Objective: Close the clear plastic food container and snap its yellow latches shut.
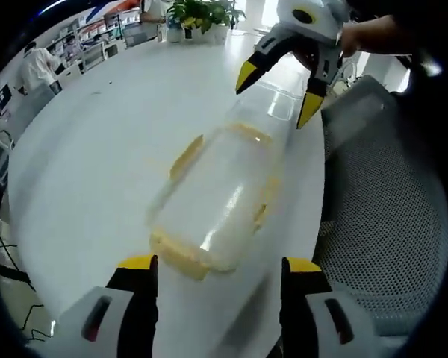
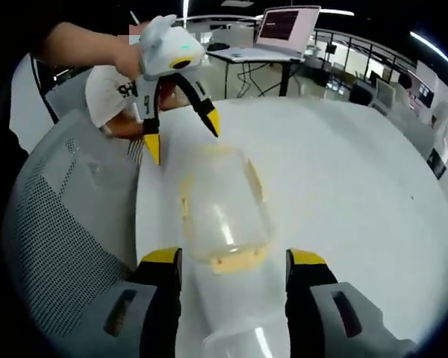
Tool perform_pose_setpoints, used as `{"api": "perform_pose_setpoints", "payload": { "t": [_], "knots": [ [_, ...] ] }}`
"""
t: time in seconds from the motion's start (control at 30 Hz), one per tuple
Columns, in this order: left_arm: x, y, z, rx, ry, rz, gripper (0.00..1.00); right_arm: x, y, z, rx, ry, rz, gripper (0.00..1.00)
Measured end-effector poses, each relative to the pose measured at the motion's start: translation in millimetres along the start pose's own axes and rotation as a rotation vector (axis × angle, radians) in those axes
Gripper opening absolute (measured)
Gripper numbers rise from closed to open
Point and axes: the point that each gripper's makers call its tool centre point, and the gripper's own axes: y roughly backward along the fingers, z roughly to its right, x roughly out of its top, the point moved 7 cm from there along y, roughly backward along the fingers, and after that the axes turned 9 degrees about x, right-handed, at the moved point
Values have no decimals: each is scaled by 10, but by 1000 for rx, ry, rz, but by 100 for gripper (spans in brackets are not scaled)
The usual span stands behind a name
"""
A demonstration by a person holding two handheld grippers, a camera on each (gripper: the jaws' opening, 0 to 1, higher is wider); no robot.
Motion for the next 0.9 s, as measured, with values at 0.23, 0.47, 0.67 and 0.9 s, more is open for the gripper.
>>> {"api": "perform_pose_setpoints", "payload": {
  "t": [0.23, 0.47, 0.67, 0.9],
  "knots": [
    [-29, -56, -83, -9, -53, -34, 61, -17, -79, 47, 7, 19, -27, 53],
    [5, -125, -163, -17, -111, -56, 60, -33, -161, 100, 27, 50, -81, 51],
    [8, -142, -219, -33, -167, -82, 59, -69, -215, 124, 35, 47, -115, 51],
    [27, -176, -307, -35, -235, -102, 56, -51, -254, 117, 31, 70, -134, 50]
  ]
}}
